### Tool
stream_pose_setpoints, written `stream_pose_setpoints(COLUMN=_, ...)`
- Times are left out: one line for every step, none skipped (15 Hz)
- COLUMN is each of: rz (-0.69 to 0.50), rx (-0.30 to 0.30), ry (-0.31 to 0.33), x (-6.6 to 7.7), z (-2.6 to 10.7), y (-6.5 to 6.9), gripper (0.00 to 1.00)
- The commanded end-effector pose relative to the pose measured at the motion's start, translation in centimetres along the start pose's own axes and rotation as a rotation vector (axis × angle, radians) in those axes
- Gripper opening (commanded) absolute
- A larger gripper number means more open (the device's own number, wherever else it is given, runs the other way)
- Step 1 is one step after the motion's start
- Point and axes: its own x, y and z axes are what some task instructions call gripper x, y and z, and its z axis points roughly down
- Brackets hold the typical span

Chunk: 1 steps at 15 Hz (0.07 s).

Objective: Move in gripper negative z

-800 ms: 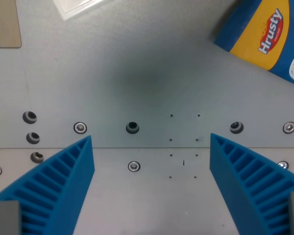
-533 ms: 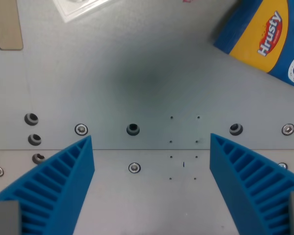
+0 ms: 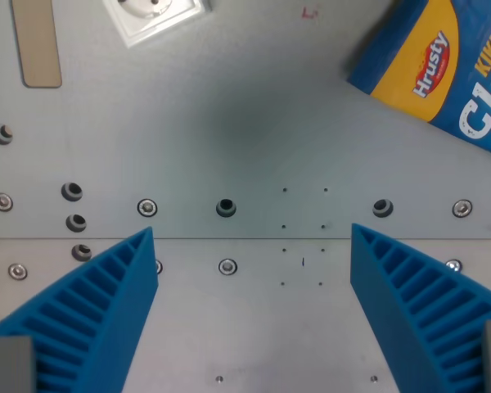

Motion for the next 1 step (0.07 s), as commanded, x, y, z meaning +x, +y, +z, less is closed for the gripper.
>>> stream_pose_setpoints(rz=0.003, rx=0.0, ry=-0.007, x=-0.65, z=-2.0, y=0.21, gripper=1.0)
